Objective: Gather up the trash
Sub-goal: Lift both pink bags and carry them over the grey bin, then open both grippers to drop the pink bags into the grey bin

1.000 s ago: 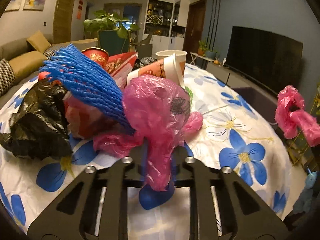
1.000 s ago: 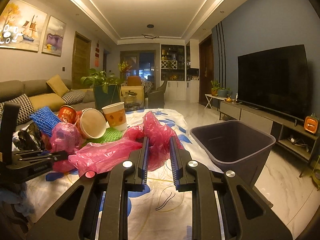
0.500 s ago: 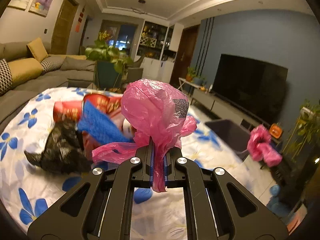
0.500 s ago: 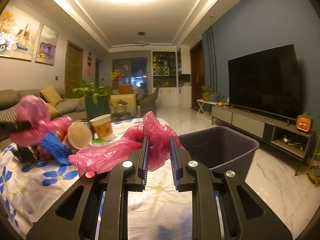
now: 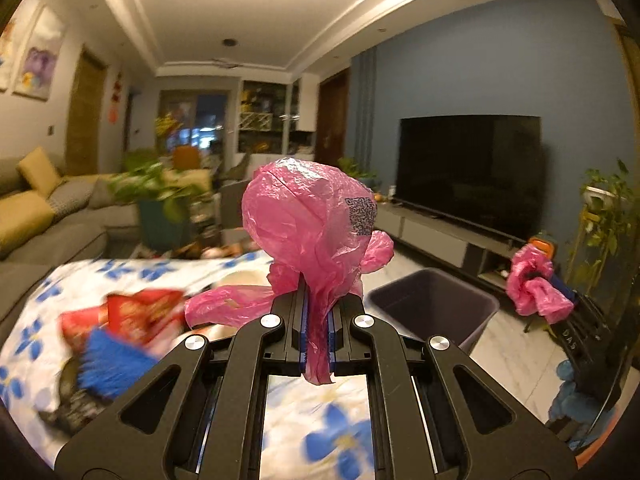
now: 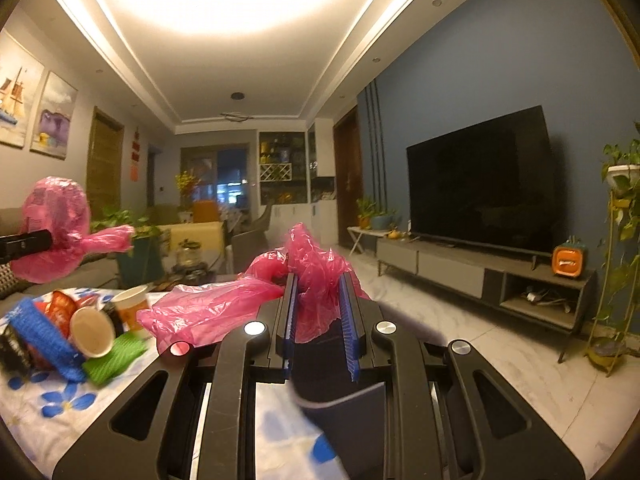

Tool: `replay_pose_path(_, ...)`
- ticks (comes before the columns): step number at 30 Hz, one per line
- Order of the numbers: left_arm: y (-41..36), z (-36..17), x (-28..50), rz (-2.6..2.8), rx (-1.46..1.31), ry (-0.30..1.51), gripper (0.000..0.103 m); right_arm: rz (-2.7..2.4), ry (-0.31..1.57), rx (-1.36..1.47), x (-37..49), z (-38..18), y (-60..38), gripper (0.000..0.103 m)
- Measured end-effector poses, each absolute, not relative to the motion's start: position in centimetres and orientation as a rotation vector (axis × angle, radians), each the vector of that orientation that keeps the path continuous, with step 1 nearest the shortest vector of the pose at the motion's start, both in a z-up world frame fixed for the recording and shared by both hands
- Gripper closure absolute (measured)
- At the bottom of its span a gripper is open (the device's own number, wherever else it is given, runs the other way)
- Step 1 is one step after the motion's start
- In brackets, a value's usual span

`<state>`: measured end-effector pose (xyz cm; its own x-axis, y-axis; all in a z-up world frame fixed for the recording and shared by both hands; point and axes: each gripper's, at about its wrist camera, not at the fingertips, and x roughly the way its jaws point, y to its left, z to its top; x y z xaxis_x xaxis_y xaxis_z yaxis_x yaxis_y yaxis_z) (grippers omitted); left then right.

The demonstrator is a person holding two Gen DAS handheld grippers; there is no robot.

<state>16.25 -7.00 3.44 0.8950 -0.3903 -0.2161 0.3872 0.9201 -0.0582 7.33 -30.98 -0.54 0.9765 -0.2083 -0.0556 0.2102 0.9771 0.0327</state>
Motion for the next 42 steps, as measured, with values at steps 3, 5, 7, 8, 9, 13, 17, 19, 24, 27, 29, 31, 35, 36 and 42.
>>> replay_pose_path(3,-10.4,3.7,17.7,-0.439,0.008,0.204,0.097,-0.229,0.041,0.041,8.3,0.2,-32.3,0.082)
replay_pose_path(5,-13.0,3.5,19.0,-0.453,0.03,0.186,0.097,-0.238,0.028,0.05,8.7,0.7,-33.3,0.082)
replay_pose_path(7,-15.3,3.0,20.8,-0.484,0.024,0.197,0.097,-0.247,0.011,0.056,9.4,1.1,-34.3,0.081)
replay_pose_path(8,-16.3,2.7,21.6,-0.492,0.025,0.201,0.097,-0.251,0.007,0.056,9.9,1.2,-34.8,0.081)
replay_pose_path(9,-17.1,2.5,22.1,-0.499,0.025,0.205,0.097,-0.254,0.008,0.057,10.2,1.3,-35.1,0.081)
replay_pose_path(13,-21.0,1.1,24.7,-0.526,0.034,0.23,0.097,-0.267,0.036,0.057,12.6,0.7,-36.4,0.081)
replay_pose_path(17,-23.3,-0.2,26.4,-0.552,0.037,0.253,0.096,-0.267,0.058,0.058,14.4,0.1,-36.9,0.08)
replay_pose_path(19,-23.8,-0.9,27.4,-0.555,0.029,0.267,0.096,-0.26,0.067,0.058,15.2,-0.3,-36.9,0.079)
replay_pose_path(24,-25.1,-2.0,29.0,-0.563,0.003,0.309,0.095,-0.248,0.085,0.056,17.0,-1.2,-37.0,0.079)
replay_pose_path(27,-26.1,-2.7,29.9,-0.582,0.009,0.332,0.095,-0.243,0.097,0.072,18.0,-1.6,-37.4,0.075)
replay_pose_path(29,-26.6,-3.2,30.5,-0.602,0.015,0.346,0.095,-0.241,0.099,0.076,18.5,-1.6,-37.7,0.067)
replay_pose_path(31,-26.9,-3.7,31.1,-0.616,0.019,0.366,0.091,-0.242,0.104,0.072,18.9,-1.9,-37.7,0.06)
replay_pose_path(35,-26.7,-4.3,31.9,-0.633,0.015,0.383,0.063,-0.244,0.117,0.071,19.3,-2.1,-37.5,0.06)
replay_pose_path(36,-26.5,-4.3,32.0,-0.642,0.003,0.386,0.051,-0.246,0.119,0.074,19.4,-2.2,-37.7,0.06)
replay_pose_path(42,-25.0,-4.2,31.8,-0.599,-0.029,0.354,0.03,-0.257,0.121,0.09,18.9,-2.1,-37.5,0.053)
